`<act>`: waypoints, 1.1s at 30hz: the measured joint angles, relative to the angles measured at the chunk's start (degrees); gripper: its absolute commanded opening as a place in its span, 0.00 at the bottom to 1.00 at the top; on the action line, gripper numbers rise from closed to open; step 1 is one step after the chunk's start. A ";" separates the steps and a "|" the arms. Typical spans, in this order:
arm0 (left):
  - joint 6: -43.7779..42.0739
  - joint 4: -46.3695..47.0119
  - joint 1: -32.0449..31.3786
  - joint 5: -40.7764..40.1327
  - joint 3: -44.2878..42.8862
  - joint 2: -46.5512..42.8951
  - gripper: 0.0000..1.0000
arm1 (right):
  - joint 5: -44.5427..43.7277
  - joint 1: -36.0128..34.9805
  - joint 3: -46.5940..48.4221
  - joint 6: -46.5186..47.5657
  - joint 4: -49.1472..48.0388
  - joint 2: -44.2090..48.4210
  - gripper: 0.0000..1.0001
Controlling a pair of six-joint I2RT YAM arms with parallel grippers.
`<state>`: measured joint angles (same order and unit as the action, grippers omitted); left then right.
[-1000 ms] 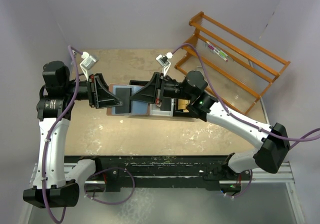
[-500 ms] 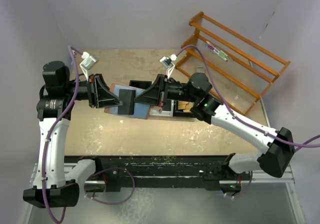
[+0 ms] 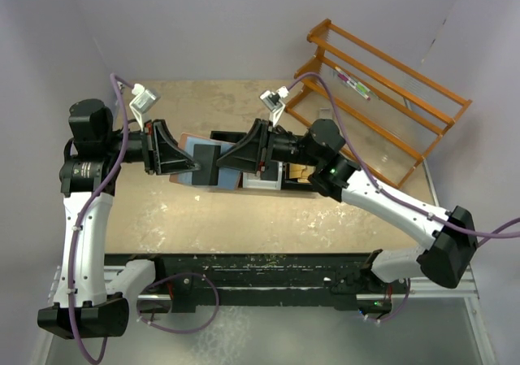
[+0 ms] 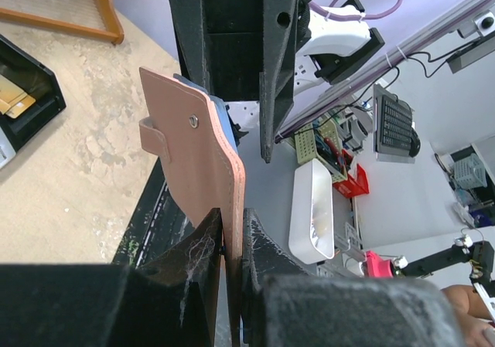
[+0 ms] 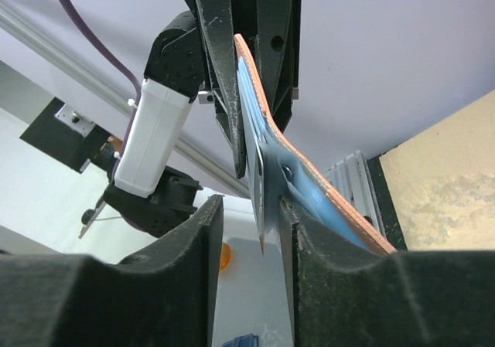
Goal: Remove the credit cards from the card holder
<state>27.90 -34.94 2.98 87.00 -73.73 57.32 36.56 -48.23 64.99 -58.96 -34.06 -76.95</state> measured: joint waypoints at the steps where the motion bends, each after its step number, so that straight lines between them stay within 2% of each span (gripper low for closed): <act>1: 0.04 0.09 0.00 -0.15 0.00 0.00 0.08 | -0.02 -0.02 0.00 -0.17 -0.39 -0.20 0.39; 6: 0.15 0.24 0.00 -0.66 0.00 0.11 0.08 | 0.00 -0.15 0.02 -0.66 -2.10 -1.62 0.30; 12: 0.70 1.25 0.02 -0.90 0.00 0.20 0.08 | 0.02 -0.13 0.20 -0.94 -2.23 -2.49 0.08; 16: 1.33 1.49 0.02 -0.90 0.00 0.22 0.08 | 0.39 -0.13 0.22 -1.11 -1.99 -2.40 0.01; 24: 2.67 2.78 0.00 -0.66 0.00 0.22 0.08 | 0.57 2.21 -2.75 -0.48 0.79 2.36 0.00; 33: 2.99 4.02 0.00 -0.20 0.00 0.20 0.07 | 2.01 11.47 -8.59 1.29 7.54 10.84 0.00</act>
<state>30.89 -30.92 2.98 86.80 -73.73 57.52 38.57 -36.75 56.40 -57.67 -26.52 -66.11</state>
